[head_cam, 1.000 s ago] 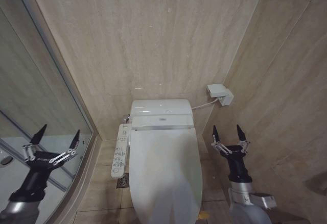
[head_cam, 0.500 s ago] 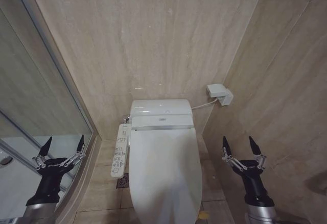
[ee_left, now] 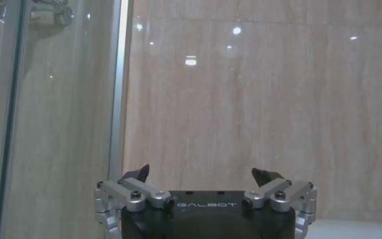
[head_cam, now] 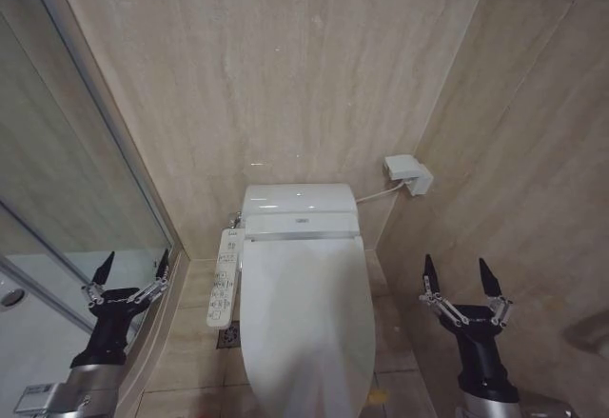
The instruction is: Open the toilet lid, clean the toilet bowl with a toilet brush, close the toilet lid, and flush.
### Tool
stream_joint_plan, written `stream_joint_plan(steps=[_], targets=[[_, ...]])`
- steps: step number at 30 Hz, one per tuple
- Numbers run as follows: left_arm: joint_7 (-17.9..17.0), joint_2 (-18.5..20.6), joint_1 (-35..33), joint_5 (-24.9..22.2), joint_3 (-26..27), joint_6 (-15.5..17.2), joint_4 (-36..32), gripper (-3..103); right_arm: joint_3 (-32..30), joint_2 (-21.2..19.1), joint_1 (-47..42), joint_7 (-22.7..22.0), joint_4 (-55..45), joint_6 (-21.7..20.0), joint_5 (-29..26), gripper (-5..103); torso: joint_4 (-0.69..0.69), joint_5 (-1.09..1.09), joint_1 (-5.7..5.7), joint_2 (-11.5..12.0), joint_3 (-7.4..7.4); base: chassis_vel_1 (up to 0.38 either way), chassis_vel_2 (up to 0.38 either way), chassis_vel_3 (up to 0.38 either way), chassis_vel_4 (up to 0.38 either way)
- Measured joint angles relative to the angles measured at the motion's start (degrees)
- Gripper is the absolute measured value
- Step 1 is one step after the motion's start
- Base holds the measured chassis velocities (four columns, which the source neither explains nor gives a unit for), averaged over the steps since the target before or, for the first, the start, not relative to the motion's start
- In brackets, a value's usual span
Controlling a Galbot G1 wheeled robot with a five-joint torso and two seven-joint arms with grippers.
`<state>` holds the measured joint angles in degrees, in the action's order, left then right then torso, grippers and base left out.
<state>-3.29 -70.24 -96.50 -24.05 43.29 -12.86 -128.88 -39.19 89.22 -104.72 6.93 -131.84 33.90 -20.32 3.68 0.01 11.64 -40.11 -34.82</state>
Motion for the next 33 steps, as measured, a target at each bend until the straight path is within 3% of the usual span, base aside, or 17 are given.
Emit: stream_joint_plan(steps=[11,27,33], targets=[[0.1,0.8,2.8,-0.2,-3.0,-0.1,2.9,100,-1.0,2.2,0.5,0.1,1.8,0.8,0.3,100,0.00,0.02,-0.03,0.0,0.02,0.204,-0.205,-0.190,0.196],[0.3,0.2,1.6,0.1,-2.5,-0.9,2.2,100,-1.5,2.1,0.8,-0.2,2.6,2.4,0.2,100,-0.03,0.00,-0.08,0.0,0.03,0.309,-0.321,-0.289,0.303],[0.4,0.0,1.4,0.3,-2.6,-1.3,1.9,100,-1.5,2.3,0.5,-0.3,2.2,2.8,0.3,100,-0.01,0.00,-0.04,0.0,0.01,0.034,-0.053,-0.076,0.074]])
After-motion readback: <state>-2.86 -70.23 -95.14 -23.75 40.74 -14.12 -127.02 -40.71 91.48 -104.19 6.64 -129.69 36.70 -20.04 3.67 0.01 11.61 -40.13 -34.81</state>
